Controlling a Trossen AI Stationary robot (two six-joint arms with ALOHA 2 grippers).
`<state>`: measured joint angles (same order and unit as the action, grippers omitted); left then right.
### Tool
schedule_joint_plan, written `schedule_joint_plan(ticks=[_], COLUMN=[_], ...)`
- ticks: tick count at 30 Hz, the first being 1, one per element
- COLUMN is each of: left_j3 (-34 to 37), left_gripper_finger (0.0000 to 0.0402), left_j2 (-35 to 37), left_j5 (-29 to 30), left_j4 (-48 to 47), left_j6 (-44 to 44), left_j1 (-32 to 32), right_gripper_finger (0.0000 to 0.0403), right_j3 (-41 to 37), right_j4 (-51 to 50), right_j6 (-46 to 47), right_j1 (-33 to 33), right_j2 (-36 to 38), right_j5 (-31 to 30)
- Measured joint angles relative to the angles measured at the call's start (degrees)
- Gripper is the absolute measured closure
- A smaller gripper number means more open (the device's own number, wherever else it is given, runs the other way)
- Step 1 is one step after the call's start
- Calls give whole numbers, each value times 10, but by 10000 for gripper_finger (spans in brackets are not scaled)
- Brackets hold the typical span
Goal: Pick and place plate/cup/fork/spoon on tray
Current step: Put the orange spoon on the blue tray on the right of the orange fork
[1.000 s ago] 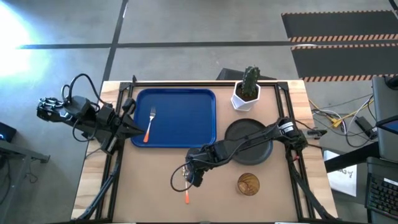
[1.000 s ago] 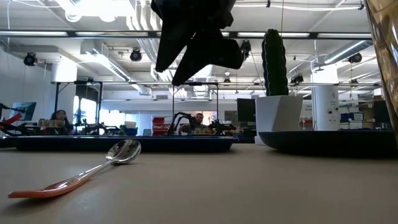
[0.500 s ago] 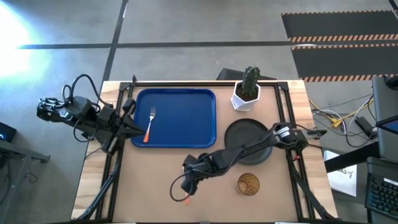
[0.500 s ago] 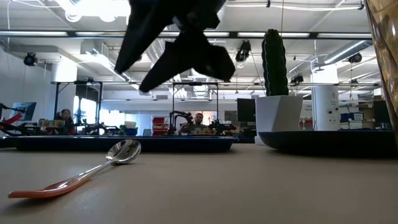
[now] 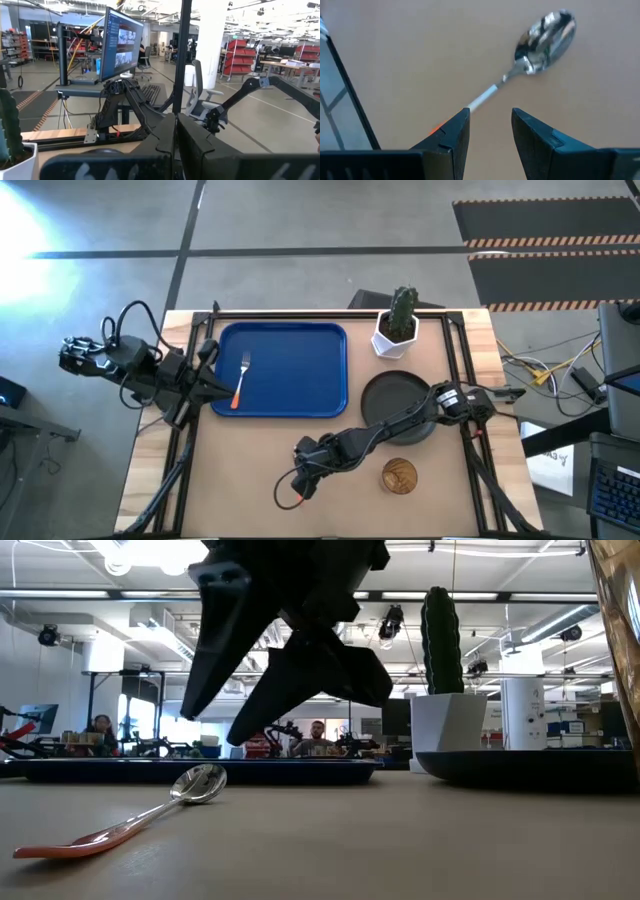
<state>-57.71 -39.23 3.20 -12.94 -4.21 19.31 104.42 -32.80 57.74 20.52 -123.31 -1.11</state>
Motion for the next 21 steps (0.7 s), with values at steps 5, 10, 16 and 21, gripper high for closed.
schedule_joint_plan(ticks=[5,10,16,21], left_j3=[0,0,0,0], left_gripper_finger=[402,402,402,402], left_j2=[0,0,0,-3], left_j5=[0,0,0,64], left_j4=[-1,-1,-3,-114], left_j6=[0,0,0,-25], left_j1=[0,0,0,0], right_gripper_finger=[268,268,281,303], right_j3=[0,1,1,0], right_j4=[69,140,140,142], right_j6=[-37,-87,-107,-156], right_j1=[-2,-6,-14,-17], right_j2=[0,0,-8,2], right_j5=[2,31,62,66])
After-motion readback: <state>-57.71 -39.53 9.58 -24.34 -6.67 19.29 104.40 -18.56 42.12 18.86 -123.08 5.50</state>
